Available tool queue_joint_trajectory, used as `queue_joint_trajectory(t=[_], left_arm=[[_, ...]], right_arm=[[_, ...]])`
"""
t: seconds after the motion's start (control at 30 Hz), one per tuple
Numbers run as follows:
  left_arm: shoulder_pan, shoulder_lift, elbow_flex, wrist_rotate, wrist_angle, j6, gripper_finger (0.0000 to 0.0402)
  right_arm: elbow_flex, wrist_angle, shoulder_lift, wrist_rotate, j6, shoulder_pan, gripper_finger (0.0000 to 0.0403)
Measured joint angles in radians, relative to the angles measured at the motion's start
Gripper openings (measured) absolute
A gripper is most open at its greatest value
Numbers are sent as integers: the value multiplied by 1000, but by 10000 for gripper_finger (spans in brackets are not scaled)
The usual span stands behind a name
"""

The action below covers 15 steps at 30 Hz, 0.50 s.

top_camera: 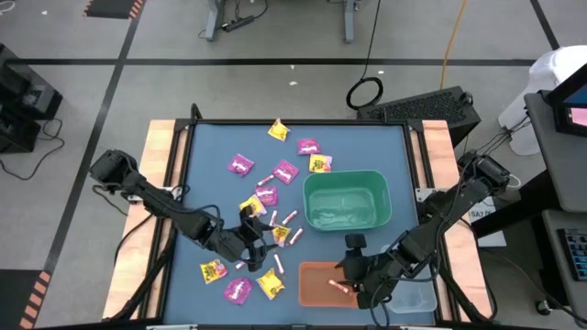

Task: Sort candy
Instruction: Put the white candy into the orange bin

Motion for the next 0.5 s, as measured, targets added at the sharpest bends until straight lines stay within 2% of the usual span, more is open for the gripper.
queue_joint_trajectory(t=[0.2,0.33,0.5], left_arm=[[3,120,0,-92,3,-1,260],[11,172,0,-197,-2,-100,260],[46,220,0,-200,-7,-215,260]], right_arm=[[0,10,0,54,-50,-1,176],[0,13,0,88,-54,-1,176],[0,14,0,101,-54,0,176]])
